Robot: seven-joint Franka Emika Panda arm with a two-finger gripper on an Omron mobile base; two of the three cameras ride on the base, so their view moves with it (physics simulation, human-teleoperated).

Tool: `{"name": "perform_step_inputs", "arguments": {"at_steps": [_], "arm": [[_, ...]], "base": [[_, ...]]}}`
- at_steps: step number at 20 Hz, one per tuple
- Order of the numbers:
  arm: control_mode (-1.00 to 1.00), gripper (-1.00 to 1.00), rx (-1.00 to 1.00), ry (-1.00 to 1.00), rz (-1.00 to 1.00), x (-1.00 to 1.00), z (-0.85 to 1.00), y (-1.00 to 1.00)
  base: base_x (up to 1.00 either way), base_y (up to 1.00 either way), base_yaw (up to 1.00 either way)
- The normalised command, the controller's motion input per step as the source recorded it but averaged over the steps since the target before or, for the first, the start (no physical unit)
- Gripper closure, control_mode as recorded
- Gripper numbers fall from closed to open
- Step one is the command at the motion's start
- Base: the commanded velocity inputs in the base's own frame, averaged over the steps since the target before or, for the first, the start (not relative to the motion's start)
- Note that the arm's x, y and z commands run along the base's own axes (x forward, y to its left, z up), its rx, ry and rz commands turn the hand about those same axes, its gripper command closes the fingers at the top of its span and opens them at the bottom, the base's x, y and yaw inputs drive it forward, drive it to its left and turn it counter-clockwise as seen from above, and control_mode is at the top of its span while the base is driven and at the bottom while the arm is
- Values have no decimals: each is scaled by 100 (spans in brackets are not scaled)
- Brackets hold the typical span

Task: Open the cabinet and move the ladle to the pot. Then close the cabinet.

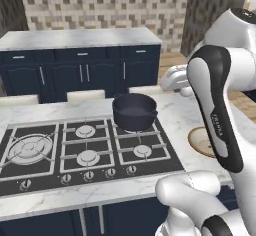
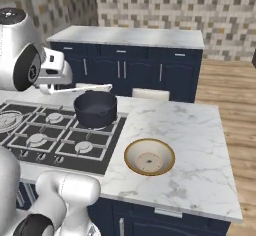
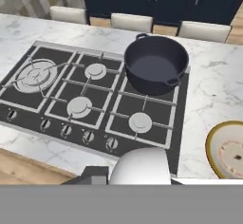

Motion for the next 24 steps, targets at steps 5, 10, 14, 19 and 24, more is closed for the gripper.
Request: {"name": "perform_step_inputs", "arguments": {"at_steps": [5,10,14,19,24], "arm": [[-100,100,-2,1,0,100,-30,17],[-100,100,-5,5,0,100,-36,0],[-100,100,-9,4,-1,83,-42,0],[-100,100,-7,2,-2,65,-47,0],[-100,100,-1,6,0,73,-49,0]], "base": [[0,0,0],[0,0,0],[0,0,0],[0,0,0],[0,0,0]]}}
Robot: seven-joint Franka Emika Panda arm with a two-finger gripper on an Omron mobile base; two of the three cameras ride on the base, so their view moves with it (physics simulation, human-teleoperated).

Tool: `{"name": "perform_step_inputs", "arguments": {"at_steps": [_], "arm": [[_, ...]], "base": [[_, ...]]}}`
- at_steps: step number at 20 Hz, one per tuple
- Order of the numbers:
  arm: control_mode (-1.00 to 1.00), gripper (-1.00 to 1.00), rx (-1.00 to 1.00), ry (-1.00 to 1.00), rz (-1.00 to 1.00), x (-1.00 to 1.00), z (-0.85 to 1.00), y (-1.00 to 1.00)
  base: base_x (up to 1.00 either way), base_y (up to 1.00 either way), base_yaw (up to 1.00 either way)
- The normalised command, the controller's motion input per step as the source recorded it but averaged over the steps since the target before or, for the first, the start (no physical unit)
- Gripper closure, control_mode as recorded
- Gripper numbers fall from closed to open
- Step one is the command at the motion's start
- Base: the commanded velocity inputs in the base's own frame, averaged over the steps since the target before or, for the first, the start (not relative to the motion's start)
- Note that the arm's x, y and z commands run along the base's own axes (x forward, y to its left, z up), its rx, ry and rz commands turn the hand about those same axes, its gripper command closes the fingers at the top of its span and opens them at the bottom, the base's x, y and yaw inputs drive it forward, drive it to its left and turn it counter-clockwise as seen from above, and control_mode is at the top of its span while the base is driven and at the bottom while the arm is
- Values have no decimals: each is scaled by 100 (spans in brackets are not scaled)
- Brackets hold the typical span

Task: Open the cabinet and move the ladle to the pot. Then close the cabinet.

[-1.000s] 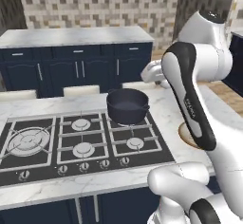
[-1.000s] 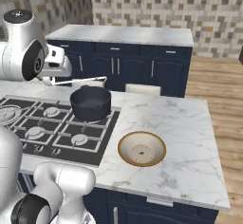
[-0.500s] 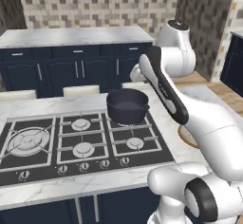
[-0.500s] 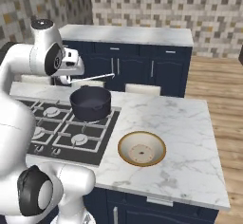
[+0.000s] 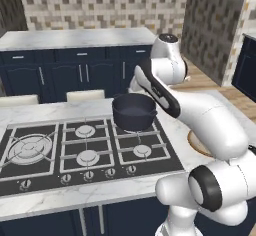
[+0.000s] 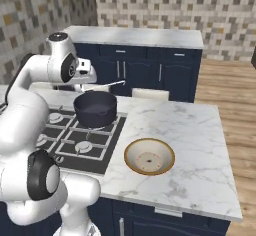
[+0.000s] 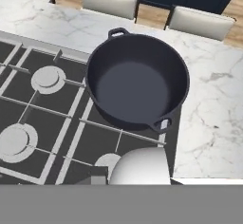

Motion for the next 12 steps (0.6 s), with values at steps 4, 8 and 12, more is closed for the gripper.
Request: {"name": "perform_step_inputs", "arguments": {"at_steps": [4,8,12], "arm": [[-100,100,-1,4,0,59,-50,0],[-100,100,-1,4,0,50,-54,2],[-100,100,-2,3,0,39,-53,5]], "base": [[0,0,0],[0,0,0],[0,0,0]]}}
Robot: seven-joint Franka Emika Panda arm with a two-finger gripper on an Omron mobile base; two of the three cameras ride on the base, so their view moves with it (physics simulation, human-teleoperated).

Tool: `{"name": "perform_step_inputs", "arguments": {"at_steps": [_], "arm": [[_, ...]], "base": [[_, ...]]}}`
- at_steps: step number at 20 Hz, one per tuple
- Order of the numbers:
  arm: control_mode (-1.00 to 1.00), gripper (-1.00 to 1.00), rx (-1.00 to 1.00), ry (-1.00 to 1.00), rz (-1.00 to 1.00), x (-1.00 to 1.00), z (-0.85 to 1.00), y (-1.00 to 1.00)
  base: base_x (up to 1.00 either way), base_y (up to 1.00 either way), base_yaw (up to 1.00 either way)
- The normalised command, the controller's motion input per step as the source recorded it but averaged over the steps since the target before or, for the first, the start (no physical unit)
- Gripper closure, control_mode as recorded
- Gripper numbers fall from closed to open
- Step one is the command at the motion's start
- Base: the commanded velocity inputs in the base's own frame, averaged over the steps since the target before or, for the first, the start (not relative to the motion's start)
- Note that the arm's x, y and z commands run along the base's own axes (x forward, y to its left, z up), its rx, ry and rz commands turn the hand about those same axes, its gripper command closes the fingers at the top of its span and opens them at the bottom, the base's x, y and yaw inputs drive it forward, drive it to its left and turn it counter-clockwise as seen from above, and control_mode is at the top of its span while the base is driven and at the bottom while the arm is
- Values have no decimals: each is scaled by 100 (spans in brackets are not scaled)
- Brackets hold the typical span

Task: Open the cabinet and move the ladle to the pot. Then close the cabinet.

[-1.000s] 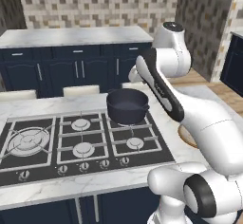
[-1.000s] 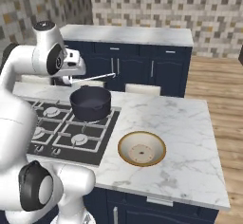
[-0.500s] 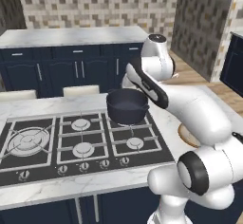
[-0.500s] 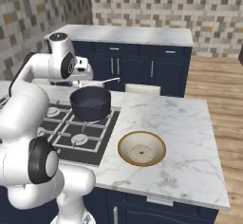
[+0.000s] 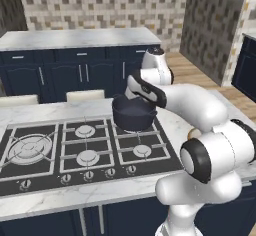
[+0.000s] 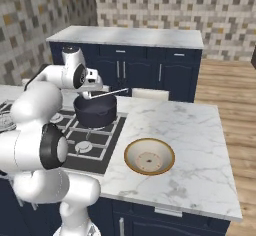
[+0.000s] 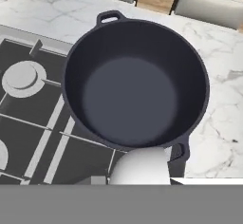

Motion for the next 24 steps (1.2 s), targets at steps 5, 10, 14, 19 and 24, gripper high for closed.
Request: {"name": "perform_step_inputs", "arguments": {"at_steps": [5,10,14,19,24], "arm": [[-100,100,0,3,0,23,-46,12],[-100,100,0,3,0,16,-33,10],[-100,100,0,5,0,27,-24,4],[-100,100,0,7,0,35,-23,8],[-100,100,0,8,1,53,-18,14]], "base": [[0,0,0],[0,0,0],[0,0,0],[0,0,0],[0,0,0]]}}
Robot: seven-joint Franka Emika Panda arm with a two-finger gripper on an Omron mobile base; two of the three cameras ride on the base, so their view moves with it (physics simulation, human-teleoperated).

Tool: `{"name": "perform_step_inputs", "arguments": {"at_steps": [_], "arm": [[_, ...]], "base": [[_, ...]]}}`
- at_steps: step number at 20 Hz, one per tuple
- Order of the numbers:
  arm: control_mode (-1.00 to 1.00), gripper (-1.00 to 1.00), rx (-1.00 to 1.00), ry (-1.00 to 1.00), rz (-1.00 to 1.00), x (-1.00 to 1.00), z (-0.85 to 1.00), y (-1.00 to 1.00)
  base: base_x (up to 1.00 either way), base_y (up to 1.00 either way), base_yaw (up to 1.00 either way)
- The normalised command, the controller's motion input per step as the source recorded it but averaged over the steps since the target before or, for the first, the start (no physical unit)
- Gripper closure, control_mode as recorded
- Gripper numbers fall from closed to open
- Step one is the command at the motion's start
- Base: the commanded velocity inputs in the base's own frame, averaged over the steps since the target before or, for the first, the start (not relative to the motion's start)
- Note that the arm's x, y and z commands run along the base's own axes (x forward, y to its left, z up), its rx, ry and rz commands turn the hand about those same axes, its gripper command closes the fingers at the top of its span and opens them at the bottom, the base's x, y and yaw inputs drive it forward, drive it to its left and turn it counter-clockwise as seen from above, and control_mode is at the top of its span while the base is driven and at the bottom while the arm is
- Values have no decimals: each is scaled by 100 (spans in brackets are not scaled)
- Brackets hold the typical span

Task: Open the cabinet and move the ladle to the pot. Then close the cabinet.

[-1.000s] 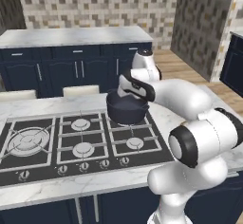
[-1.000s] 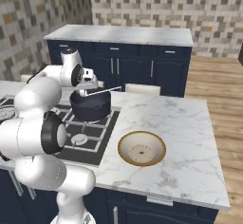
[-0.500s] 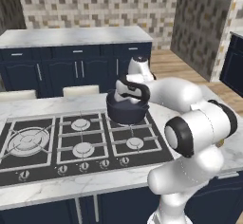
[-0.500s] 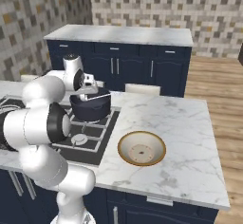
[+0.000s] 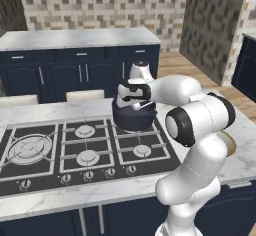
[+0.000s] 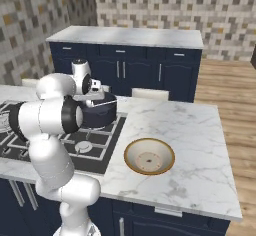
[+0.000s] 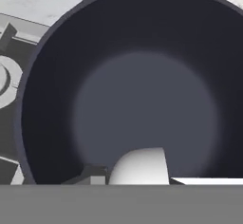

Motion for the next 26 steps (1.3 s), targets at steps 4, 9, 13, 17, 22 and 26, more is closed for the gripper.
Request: {"name": "perform_step_inputs", "arguments": {"at_steps": [4,9,13,17,22,26], "arm": [[-100,100,0,9,0,58,-16,11],[-100,100,0,11,0,54,-22,8],[-100,100,0,8,0,57,-21,8],[-100,-100,-2,4,0,12,-29,23],[-100,-100,-4,0,0,-6,-20,7],[-100,-100,-1,-2,0,-16,0,0]], "base": [[0,0,0],[0,0,0],[0,0,0],[0,0,0],[0,0,0],[0,0,0]]}}
